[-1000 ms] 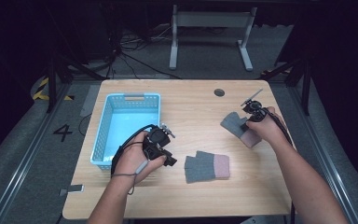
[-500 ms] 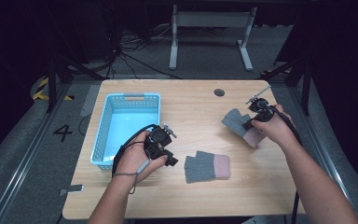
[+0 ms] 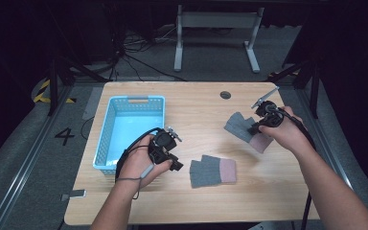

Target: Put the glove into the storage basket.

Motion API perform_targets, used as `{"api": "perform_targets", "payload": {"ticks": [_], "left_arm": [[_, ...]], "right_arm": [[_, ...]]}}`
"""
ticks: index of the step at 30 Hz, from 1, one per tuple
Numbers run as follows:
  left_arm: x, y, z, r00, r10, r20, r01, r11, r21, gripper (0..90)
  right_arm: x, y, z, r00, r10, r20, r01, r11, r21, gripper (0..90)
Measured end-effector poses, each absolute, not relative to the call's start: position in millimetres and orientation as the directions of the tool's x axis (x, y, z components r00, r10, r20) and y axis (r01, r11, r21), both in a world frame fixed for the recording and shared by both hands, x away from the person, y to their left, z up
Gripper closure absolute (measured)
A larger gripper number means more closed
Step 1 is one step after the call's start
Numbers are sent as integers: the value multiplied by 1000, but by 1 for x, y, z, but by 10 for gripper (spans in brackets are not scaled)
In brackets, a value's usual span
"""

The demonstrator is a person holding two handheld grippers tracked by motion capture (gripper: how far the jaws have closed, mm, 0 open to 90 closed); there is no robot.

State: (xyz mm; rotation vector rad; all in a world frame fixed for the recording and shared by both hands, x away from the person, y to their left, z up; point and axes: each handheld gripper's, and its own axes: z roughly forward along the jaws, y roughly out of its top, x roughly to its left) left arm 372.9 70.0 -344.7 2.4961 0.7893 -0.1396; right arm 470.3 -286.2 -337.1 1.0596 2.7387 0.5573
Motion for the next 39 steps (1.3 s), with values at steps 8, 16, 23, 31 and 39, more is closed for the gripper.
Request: {"api": "perform_targets", "payload": {"ticks": [8,16,23,31,39], "left_arm": [[372,70,-345,825,510,-242,562,-697,445,660],[371,72,-345,821,517,-241,567,-693,445,659],[369,75,-345,816,526,-241,575,-687,445,660],[368,74,-345,817,524,-241,573,-690,442,660],[369,74,-345,819,521,-239,570,-693,441,660]], "right_arm": [[452,-269,-327,-798,603,-2,550,729,408,775],[436,-251,-325,-856,517,0,473,782,406,774],[423,-233,-329,-895,447,5,410,818,404,770],[415,-216,-343,-919,395,15,369,843,392,768],[409,-198,-359,-932,359,49,352,865,358,767]]}}
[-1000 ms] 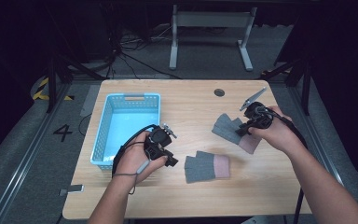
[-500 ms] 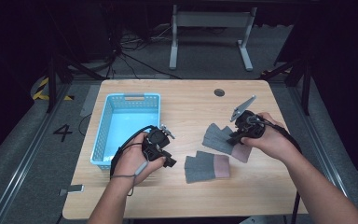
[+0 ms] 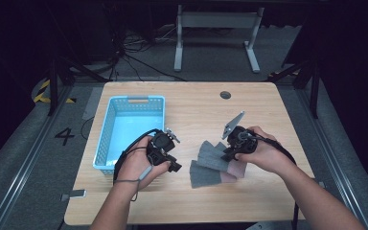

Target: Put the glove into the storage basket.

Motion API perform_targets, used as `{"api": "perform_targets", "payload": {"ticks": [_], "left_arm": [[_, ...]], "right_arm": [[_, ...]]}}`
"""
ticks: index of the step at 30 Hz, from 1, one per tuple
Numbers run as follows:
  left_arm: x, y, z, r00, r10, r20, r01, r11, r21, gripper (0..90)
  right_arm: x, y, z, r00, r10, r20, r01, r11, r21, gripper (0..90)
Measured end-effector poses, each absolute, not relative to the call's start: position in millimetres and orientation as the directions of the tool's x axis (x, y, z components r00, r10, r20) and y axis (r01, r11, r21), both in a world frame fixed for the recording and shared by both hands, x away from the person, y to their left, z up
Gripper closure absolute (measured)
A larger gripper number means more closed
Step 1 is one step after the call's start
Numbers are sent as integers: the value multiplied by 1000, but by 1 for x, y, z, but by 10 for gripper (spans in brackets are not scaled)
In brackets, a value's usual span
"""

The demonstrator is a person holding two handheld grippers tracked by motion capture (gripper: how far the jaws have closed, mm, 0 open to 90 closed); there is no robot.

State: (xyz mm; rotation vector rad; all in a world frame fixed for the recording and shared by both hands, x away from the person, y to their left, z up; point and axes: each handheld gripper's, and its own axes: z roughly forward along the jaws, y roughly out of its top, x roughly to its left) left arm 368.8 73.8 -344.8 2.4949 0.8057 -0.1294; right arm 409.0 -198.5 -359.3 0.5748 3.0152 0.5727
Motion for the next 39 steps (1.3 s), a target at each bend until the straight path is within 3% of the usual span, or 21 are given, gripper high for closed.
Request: {"api": "perform_targets", "payload": {"ticks": [30,39], "left_arm": [[369,68,-350,821,508,-261,570,-702,426,684],[370,67,-353,822,504,-265,569,-709,416,687]], "right_arm": [[400,-174,-394,-954,290,73,298,910,287,760],[402,-174,-403,-952,300,63,305,908,287,703]]}}
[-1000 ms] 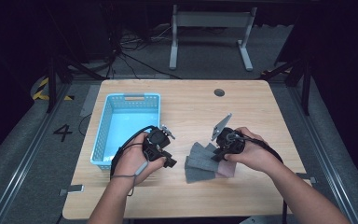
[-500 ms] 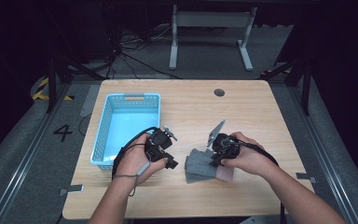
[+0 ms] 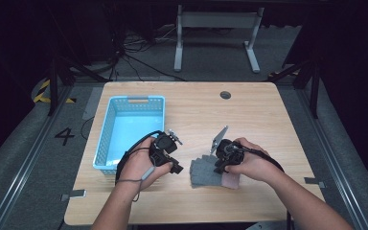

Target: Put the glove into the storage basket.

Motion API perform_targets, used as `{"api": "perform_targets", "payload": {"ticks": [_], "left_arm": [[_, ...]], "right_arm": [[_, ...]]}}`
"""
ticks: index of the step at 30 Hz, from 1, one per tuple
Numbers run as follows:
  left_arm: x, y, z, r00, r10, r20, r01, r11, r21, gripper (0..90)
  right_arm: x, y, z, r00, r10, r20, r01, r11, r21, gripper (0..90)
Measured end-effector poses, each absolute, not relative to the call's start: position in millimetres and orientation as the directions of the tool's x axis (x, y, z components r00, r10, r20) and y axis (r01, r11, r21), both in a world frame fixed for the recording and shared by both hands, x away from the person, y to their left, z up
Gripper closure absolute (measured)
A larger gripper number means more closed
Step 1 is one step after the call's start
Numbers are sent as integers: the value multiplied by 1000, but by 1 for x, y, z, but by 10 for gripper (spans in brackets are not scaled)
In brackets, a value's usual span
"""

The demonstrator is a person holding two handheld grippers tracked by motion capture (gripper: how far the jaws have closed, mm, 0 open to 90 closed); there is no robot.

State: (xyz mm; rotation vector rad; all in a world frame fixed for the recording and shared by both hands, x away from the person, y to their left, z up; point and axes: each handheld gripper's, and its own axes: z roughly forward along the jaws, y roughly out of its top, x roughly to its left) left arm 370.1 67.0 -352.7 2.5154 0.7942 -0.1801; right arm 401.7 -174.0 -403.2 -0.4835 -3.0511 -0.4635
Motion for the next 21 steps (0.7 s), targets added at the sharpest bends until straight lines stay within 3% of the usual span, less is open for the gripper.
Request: {"api": "perform_targets", "payload": {"ticks": [13,21], "left_arm": [[369,56,-360,828,495,-264,561,-726,398,703],[366,50,-362,832,482,-275,554,-736,388,659]], "right_arm": [[392,-206,-390,-928,365,80,363,832,419,647],[386,-235,-381,-897,434,83,420,777,469,616]]}}
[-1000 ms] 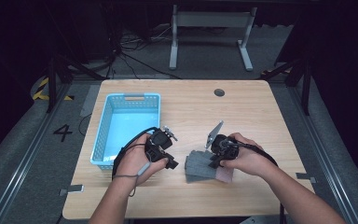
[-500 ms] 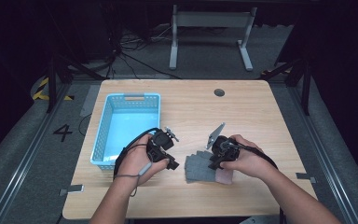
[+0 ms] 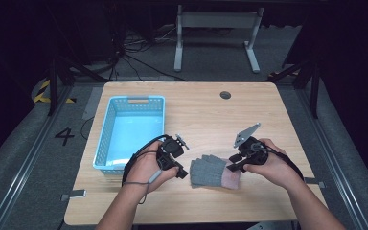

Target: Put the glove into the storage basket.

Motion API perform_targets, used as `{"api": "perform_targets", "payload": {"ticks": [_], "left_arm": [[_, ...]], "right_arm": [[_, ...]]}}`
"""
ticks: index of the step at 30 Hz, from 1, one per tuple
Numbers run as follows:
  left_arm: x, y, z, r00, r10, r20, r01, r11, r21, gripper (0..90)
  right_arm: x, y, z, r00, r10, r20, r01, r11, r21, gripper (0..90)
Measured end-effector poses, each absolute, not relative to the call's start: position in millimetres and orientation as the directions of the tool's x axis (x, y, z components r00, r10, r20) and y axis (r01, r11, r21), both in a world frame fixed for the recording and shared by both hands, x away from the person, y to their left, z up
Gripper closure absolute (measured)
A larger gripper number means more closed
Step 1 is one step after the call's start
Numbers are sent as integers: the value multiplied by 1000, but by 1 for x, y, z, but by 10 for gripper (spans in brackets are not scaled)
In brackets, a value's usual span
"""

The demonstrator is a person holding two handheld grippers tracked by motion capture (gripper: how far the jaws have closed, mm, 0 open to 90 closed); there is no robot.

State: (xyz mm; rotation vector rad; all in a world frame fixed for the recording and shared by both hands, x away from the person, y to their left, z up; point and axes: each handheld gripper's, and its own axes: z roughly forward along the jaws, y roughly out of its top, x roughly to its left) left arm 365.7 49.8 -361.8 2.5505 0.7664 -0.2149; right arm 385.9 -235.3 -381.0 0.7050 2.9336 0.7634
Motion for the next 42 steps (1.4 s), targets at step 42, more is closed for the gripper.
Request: {"api": "perform_targets", "payload": {"ticks": [42], "left_arm": [[370,12,-412,829,506,-238,557,-788,264,643]], "right_arm": [[391,-265,-422,-771,594,230,631,667,396,495]]}}
